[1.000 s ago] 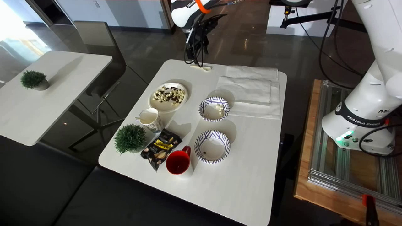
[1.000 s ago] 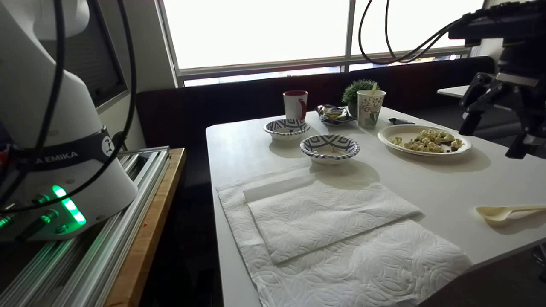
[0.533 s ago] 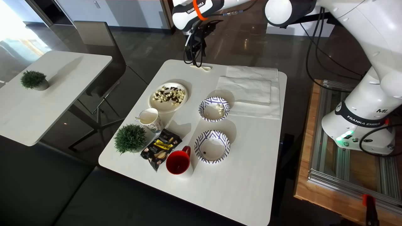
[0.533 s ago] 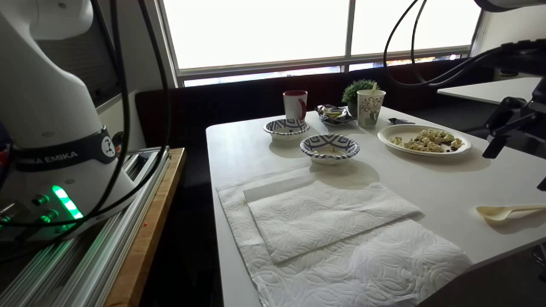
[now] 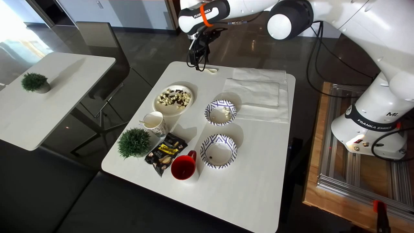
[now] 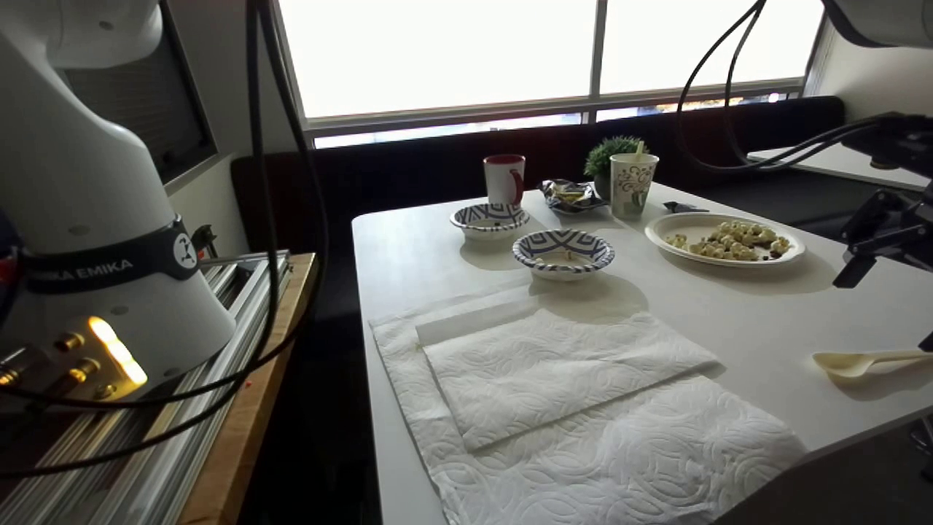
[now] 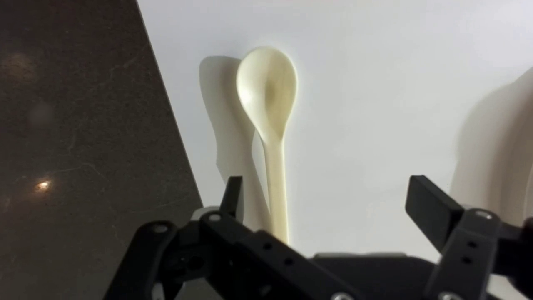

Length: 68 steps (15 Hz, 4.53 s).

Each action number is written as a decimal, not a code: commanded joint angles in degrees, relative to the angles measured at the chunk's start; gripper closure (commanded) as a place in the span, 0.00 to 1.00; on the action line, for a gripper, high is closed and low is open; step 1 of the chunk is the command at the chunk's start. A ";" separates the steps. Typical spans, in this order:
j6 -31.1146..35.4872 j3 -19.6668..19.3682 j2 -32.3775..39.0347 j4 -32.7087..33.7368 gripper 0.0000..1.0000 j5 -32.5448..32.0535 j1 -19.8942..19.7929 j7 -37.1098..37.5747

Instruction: Use the white spoon to place some contents from the white plate in the bowl on the right.

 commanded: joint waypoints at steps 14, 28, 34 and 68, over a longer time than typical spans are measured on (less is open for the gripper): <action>-3.27 -1.47 3.84 5.62 0.00 -1.83 1.03 1.80; -2.33 -3.02 6.24 7.19 0.33 -3.23 1.63 0.47; -2.19 -3.08 6.10 7.18 0.51 -3.25 1.58 -0.71; 37.85 20.28 -14.20 -29.31 0.86 11.46 -0.51 -28.05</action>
